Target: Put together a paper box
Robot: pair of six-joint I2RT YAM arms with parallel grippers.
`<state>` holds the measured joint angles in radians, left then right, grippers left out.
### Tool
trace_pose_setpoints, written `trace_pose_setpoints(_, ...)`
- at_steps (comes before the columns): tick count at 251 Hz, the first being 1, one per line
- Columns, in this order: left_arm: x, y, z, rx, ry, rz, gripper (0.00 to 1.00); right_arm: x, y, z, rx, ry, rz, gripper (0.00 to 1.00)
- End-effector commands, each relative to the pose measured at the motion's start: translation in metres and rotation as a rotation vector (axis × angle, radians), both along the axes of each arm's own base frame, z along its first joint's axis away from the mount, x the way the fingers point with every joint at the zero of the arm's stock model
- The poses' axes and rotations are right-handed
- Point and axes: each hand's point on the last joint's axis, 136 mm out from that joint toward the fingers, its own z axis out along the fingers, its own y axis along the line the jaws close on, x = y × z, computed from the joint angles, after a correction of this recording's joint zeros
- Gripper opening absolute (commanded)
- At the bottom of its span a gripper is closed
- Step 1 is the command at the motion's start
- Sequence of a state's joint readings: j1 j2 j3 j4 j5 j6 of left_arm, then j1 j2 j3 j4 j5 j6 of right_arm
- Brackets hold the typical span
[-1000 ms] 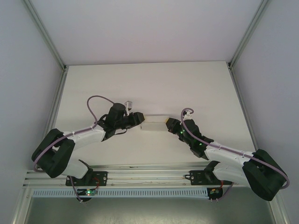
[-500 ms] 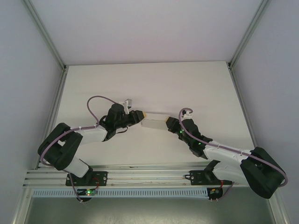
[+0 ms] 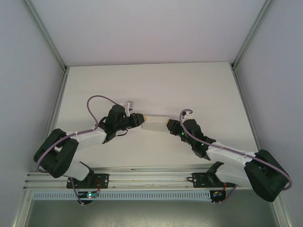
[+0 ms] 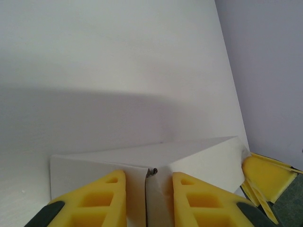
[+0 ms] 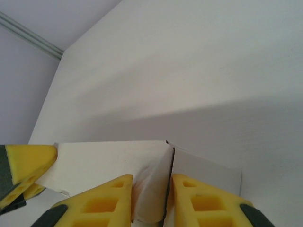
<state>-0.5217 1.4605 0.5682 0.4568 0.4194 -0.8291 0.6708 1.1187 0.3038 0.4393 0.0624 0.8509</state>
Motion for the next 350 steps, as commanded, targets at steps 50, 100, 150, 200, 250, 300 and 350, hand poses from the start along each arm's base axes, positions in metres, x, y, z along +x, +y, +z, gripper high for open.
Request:
trace_pose_setpoints(50, -0.047, 0.027, -0.079, 0.199, 0.253, -0.040, 0.00, -0.028, -0.011, -0.028, -0.083, 0.159, 0.164, 0.40)
trace_pose_setpoints(100, -0.046, 0.024, -0.075, 0.186, 0.249, -0.050, 0.00, -0.005, -0.014, 0.010, -0.020, 0.077, 0.136, 0.40)
trace_pose_setpoints(150, -0.046, 0.026, -0.084, 0.204, 0.258, -0.044, 0.00, -0.009, -0.014, -0.008, 0.041, 0.156, 0.150, 0.32)
trace_pose_setpoints(200, -0.044, 0.025, -0.087, 0.219, 0.277, -0.047, 0.00, -0.024, -0.010, -0.032, 0.043, 0.200, 0.210, 0.32)
trace_pose_setpoints(250, -0.045, 0.026, -0.087, 0.210, 0.290, -0.026, 0.00, -0.037, -0.006, -0.038, -0.083, 0.101, 0.301, 0.24)
trace_pose_setpoints(300, -0.045, 0.029, -0.092, 0.222, 0.303, -0.012, 0.00, -0.055, -0.003, -0.060, -0.301, -0.081, 0.412, 0.20)
trace_pose_setpoints(350, -0.043, 0.027, -0.093, 0.211, 0.321, -0.002, 0.00, -0.066, 0.001, -0.064, -0.447, -0.228, 0.493, 0.14)
